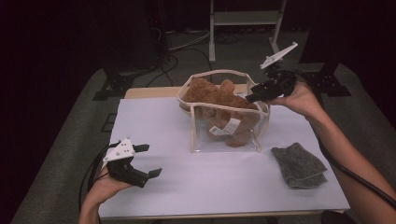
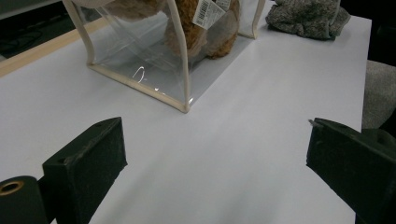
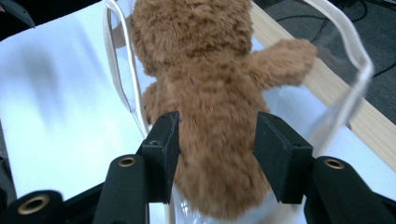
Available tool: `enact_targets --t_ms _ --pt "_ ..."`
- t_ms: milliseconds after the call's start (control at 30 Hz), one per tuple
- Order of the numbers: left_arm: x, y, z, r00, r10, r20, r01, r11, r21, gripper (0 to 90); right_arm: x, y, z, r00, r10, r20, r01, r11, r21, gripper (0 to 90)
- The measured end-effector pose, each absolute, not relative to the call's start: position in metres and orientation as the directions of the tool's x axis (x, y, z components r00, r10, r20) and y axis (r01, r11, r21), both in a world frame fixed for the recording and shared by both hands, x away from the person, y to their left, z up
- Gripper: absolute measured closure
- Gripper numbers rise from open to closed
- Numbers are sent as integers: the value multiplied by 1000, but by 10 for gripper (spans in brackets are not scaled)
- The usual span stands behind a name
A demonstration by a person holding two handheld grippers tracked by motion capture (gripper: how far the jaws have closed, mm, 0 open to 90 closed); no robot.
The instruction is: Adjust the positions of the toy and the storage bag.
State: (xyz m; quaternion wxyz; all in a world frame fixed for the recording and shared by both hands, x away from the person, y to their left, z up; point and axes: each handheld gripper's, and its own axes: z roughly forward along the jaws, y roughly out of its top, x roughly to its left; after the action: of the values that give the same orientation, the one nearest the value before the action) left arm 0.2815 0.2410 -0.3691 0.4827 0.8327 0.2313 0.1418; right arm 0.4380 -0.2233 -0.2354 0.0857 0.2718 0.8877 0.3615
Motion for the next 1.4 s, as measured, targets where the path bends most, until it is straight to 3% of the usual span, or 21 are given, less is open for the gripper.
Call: enact_targets --t_ms 767,1400 --pt "281 241 -372 847 532 6 256 -417 872 36 387 -306 -250 -780 622 72 440 463 769 395" --pt "281 244 -370 842 539 11 253 -413 875 36 364 -335 -302 -743 656 133 495 404 770 330"
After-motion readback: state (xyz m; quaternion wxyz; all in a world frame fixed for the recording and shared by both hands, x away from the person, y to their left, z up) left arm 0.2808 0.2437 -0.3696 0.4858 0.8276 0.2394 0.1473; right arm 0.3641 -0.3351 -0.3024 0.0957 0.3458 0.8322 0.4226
